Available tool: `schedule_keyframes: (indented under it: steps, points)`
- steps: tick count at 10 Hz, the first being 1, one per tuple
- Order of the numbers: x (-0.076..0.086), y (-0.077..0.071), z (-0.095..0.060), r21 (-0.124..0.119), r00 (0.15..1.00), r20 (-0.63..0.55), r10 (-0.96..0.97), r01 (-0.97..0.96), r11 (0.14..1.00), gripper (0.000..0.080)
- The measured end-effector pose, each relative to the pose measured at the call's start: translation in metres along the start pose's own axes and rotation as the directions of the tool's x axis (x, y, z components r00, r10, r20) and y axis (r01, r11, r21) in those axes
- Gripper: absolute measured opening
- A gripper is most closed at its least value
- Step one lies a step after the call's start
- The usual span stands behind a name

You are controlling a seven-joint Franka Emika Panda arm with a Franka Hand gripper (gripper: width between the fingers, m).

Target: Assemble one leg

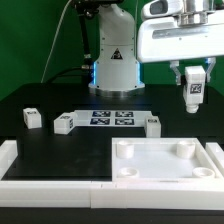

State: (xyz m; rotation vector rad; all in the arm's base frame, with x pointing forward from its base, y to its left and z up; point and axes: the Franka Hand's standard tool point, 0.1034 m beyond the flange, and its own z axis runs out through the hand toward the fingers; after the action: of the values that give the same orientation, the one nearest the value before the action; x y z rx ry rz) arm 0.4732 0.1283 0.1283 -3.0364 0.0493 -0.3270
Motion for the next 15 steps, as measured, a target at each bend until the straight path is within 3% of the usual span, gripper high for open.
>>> schedule_keyframes:
  steps: [1,2,4,6,9,10,15]
  points:
    - [0.002,0.001,0.001,0.0,1.0,-0.003,-0.021,0.021,1.0,0.0291]
    - [0.016,0.005,0.002,0.0,0.998,-0.014,-0.064,0.064,0.998,0.0291]
    - [0.055,0.006,0.005,0.002,0.991,-0.037,-0.128,0.128,0.992,0.0291]
    - [0.084,0.002,0.011,0.008,0.988,-0.061,-0.142,0.143,0.99,0.0291]
    - [0.133,0.008,0.026,0.006,0.976,-0.082,-0.203,0.204,0.979,0.0291]
    - [0.139,0.007,0.029,0.009,0.977,-0.07,-0.202,0.203,0.979,0.0291]
    - [0.14,0.006,0.03,0.007,0.97,-0.136,-0.201,0.204,0.979,0.0291]
